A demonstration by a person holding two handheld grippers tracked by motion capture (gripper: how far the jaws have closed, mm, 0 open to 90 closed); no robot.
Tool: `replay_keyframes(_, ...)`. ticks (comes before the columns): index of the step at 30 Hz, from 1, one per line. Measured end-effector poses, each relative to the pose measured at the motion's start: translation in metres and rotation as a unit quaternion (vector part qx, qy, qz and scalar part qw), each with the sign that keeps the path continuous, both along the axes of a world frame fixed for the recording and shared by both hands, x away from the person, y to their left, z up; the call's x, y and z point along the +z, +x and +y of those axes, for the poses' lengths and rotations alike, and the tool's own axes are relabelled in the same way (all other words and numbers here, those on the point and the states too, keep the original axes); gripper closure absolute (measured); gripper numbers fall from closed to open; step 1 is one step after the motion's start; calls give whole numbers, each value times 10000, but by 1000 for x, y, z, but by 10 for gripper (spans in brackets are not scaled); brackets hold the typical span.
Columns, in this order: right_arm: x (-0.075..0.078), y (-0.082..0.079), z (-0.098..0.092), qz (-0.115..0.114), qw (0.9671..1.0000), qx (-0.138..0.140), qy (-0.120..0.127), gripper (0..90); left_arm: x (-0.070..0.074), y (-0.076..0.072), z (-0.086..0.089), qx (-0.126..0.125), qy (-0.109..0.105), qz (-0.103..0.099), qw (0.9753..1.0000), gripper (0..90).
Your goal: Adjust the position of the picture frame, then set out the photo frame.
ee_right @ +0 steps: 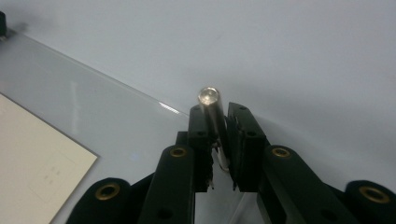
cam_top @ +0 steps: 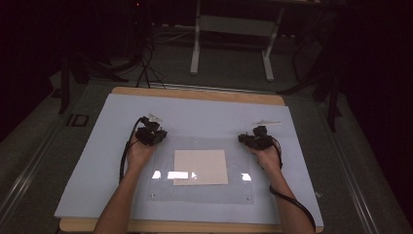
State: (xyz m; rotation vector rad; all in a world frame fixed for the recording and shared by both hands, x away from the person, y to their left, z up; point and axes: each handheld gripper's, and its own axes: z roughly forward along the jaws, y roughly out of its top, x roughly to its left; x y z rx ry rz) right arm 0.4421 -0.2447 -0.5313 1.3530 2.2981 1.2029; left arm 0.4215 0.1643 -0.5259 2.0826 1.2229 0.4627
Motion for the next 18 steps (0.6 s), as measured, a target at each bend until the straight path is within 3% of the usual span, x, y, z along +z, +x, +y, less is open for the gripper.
replay_keyframes(5,2,-1,3,-88,9997,-6,-231,812,-2,-3,1,72,-119,-96,9999,826)
replay_keyframes(7,2,-3,4,-154,9993,-7,-332,811,-3,-5,4,71,-293,-177,9994,817)
replay_keyframes(8,3,-5,5,-276,9986,-2,-445,803,-2,-7,8,64,-480,-282,9984,808)
replay_keyframes(12,7,-8,5,-486,9979,-25,-425,785,3,-12,12,32,-653,-464,9968,799)
replay_keyframes(14,14,-14,3,-800,9954,-103,-524,769,8,-15,14,14,-783,-605,9951,778)
replay_keyframes(15,14,-14,3,-800,9954,-103,-524,769,8,-15,14,14,-783,-605,9951,773)
replay_keyframes(16,16,-19,3,-1005,9929,-102,-622,772,10,-17,16,28,-819,-700,9942,770)
replay_keyframes(18,16,-23,3,-1105,9923,-123,-543,780,14,-20,19,89,-961,-832,9918,770)
